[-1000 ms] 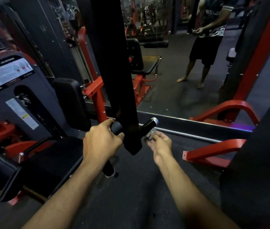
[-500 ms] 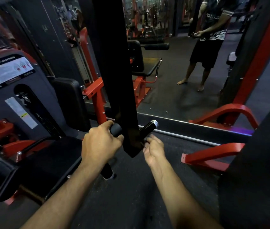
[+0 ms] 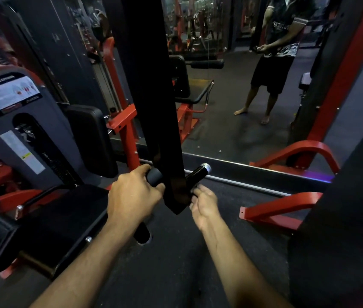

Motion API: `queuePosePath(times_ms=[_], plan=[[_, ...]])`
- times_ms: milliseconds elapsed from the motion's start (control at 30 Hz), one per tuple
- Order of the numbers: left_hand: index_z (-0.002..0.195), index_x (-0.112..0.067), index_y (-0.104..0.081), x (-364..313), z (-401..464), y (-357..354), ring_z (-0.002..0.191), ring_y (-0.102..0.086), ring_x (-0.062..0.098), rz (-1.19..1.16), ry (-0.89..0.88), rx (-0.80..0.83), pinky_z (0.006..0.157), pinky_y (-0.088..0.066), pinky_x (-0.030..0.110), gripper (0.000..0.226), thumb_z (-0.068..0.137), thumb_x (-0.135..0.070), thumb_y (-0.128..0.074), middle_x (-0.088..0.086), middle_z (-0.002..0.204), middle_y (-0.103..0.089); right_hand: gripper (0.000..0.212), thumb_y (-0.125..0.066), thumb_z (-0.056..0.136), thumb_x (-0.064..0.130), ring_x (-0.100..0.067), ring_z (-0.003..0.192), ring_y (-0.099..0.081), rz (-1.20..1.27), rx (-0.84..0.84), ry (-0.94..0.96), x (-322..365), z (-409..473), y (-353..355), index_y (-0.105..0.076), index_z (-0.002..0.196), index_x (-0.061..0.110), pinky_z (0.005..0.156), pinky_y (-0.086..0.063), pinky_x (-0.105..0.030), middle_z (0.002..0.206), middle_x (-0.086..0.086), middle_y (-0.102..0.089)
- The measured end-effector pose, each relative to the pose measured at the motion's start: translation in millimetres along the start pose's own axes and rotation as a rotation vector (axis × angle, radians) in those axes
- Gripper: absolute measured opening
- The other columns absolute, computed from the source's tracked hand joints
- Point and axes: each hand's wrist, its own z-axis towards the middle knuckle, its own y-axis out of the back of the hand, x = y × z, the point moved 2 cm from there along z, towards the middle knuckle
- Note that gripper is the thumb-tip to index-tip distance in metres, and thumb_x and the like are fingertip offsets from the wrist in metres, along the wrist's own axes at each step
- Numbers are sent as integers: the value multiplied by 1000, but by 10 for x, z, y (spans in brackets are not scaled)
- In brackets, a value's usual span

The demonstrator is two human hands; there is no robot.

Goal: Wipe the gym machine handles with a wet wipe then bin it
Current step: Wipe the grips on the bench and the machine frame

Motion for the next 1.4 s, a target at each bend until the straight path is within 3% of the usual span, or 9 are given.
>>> queuePosePath(times_ms=[200, 467, 633, 733, 867, 1000, 1133, 1300, 1400], plan=[[114, -29, -68, -46, -88, 5, 93, -67, 29, 1, -18, -5, 68, -41, 30, 34, 82, -40, -75, -7, 83, -57, 39, -32, 92, -18, -26, 81, -63, 290, -139, -3, 446, 170, -13, -60, 115, -2, 60, -59, -33, 90, -19, -63], [111, -28, -69, -20, -118, 19, 76, -60, 20, 6, -33, -26, 66, -39, 29, 31, 83, -40, -75, -10, 79, -55, 26, -41, 102, -5, -23, 88, -69, -57, 29, 18, 189, -234, 162, -61, 118, 0, 81, -58, -34, 98, -15, -71], [112, -28, -69, -23, -130, 28, 79, -63, 23, 3, -21, -22, 66, -40, 29, 32, 82, -40, -74, -6, 81, -62, 26, -51, 99, 3, -13, 95, -69, -722, -173, 738, 715, -289, 275, -71, 110, 14, 90, -54, -29, 104, 0, -74], [115, -28, -69, -43, -145, 34, 78, -63, 23, -5, -21, -19, 65, -40, 28, 34, 83, -40, -74, -4, 83, -65, 26, -52, 92, 3, -15, 95, -64, -1186, 111, 1186, 963, -192, -75, -69, 111, 11, 90, -48, -26, 107, -2, -70], [113, -27, -69, -68, -176, 51, 79, -64, 25, 6, -27, -28, 66, -38, 27, 33, 83, -39, -74, -1, 82, -65, 19, -49, 96, 22, -25, 104, -65, -2082, 513, 967, 1004, 129, -343, -66, 103, 19, 103, -40, -47, 104, -2, -71], [104, -29, -67, -74, -201, 31, 82, -66, 26, -8, -27, -12, 64, -38, 27, 27, 81, -40, -74, -11, 72, -52, 31, -43, 98, 23, -37, 87, -66, -2355, 665, 1037, 1012, 94, -385, -65, 83, 7, 76, -51, -46, 92, -13, -68], [107, -29, -68, -65, -195, 26, 79, -63, 22, -10, -36, -13, 65, -38, 27, 27, 82, -39, -74, -12, 73, -51, 30, -41, 97, 25, -34, 111, -60, -2394, 714, 687, 942, -50, -536, -64, 107, 8, 97, -45, -46, 118, -17, -64], [96, -28, -66, -11, -145, 10, 62, -50, 13, -13, -21, -28, 57, -38, 28, 22, 79, -40, -73, -10, 71, -59, 23, -53, 92, 15, -14, 71, -59, -2006, 741, 462, 969, -137, -594, -52, 75, 29, 68, -51, -35, 76, 8, -59], [95, -28, -64, -3, -119, 14, 63, -57, 13, -13, -18, -11, 57, -43, 28, 22, 80, -40, -74, -9, 71, -62, 16, -52, 85, 9, -13, 69, -61, -1944, 793, 563, 1041, -156, -549, -64, 85, 20, 62, -47, -31, 80, 3, -68]])
